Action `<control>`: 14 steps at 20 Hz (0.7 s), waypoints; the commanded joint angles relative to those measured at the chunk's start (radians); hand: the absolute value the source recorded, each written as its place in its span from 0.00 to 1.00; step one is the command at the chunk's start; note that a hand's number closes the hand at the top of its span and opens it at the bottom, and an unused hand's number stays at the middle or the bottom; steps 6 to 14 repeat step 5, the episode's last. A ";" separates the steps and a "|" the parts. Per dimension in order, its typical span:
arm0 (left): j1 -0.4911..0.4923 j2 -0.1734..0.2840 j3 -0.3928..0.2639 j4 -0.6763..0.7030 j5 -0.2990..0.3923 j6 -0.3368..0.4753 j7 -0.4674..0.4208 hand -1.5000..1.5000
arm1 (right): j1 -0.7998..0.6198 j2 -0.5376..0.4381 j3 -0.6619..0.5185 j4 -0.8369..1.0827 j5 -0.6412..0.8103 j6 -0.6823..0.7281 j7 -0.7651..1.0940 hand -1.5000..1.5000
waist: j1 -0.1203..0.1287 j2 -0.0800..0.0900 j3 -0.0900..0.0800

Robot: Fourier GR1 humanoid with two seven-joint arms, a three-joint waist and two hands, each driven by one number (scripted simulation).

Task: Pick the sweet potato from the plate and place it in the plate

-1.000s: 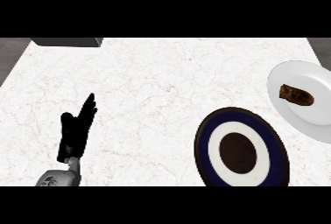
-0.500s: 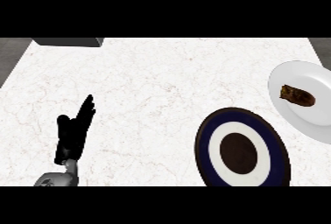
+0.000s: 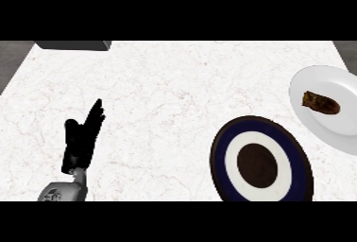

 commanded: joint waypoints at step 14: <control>0.011 -0.017 -0.022 -0.025 -0.014 0.009 0.012 0.50 | 0.016 -0.032 0.003 0.000 0.009 -0.036 0.039 0.00 | 0.011 0.002 0.002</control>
